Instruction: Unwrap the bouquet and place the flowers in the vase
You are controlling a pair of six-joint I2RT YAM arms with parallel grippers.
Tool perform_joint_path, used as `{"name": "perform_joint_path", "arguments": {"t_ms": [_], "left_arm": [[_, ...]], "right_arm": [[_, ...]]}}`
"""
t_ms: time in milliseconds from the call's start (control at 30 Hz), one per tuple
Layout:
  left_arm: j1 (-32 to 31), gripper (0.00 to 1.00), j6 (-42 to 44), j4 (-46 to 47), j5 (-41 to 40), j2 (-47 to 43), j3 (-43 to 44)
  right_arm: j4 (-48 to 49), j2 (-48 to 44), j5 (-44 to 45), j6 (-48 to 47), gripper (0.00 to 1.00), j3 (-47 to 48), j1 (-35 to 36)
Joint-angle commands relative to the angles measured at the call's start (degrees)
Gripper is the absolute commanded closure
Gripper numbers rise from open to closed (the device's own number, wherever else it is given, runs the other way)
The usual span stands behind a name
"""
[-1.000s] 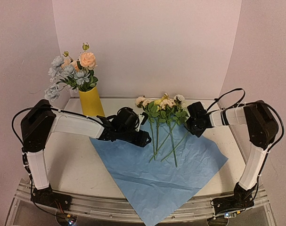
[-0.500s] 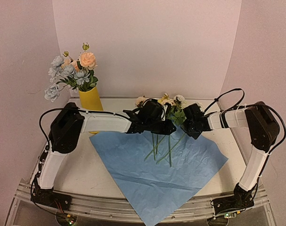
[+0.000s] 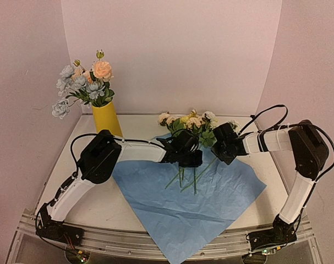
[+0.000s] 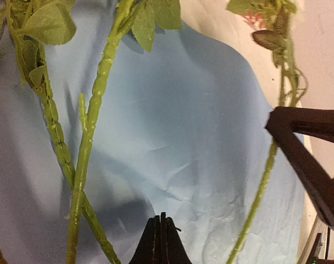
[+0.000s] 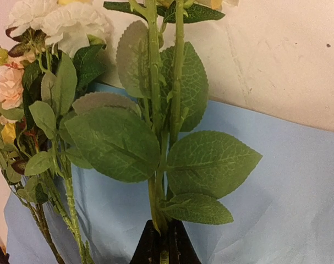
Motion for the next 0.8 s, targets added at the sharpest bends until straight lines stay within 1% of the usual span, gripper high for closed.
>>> {"name": "perform_joint_path", "arguments": {"t_ms": [0,67,100,167,200,333,367,433,467,567,600,633,667,700,733,767], "left_arm": [[0.4,1.00,0.4,-6.6,-7.1,-1.6,0.7],[0.4,1.00,1.3,-7.2,-9.7,-2.9,-0.8],[0.4,1.00,1.8,-7.6,-9.9,-3.3,-1.2],[0.4,0.99,2.3,-8.0,-9.5,-3.9,-1.7],[0.4,0.99,2.5,-8.0,-9.2,-3.9,-1.9],[0.3,0.98,3.2,-8.0,-7.9,-4.1,-1.6],[0.3,0.97,3.9,-7.8,-4.7,-4.7,-1.6],[0.0,0.93,5.6,-6.8,-0.8,-6.6,-2.1],[-0.2,0.90,6.6,-6.0,0.7,-8.2,-3.0],[-1.4,0.82,8.3,-3.2,0.5,-14.3,-8.6],[-2.0,0.77,9.2,0.5,0.3,-19.9,-13.0],[-2.2,0.75,9.3,2.2,0.5,-21.9,-16.3],[-2.4,0.70,9.7,6.9,1.8,-27.1,-20.7],[-2.6,0.68,9.8,8.9,2.6,-29.2,-23.7],[-2.9,0.64,10.1,12.1,3.8,-32.8,-26.8],[-3.2,0.58,10.4,14.6,4.1,-34.4,-28.4]], "right_arm": [[-7.3,-3.4,8.4,2.9,1.00,2.3,0.8],[-11.8,-2.2,10.1,0.2,1.00,4.7,0.7],[-16.1,-1.6,11.9,-1.1,1.00,6.1,0.8],[-20.5,-0.9,14.8,-3.9,1.00,7.5,0.7],[-20.9,-1.2,15.5,-7.4,1.00,7.3,0.7],[-24.3,-4.8,19.1,-11.2,1.00,6.4,0.8],[-24.7,-8.1,19.7,-12.6,1.00,5.8,0.8],[-20.3,-14.7,17.3,-17.4,1.00,3.7,0.7],[-16.1,-18.1,14.7,-21.4,1.00,2.0,0.8],[-6.1,-26.7,7.8,-30.7,1.00,-2.3,0.7],[0.8,-32.0,1.5,-34.4,1.00,-4.9,0.7],[3.0,-33.6,-0.7,-35.7,1.00,-5.5,0.7],[6.1,-36.1,-5.9,-37.6,1.00,-5.8,0.8],[6.5,-36.7,-8.1,-38.4,1.00,-5.5,0.8],[8.6,-37.1,-11.2,-39.1,1.00,-5.0,0.8],[9.1,-37.3,-13.4,-39.2,1.00,-4.5,0.8]]}}
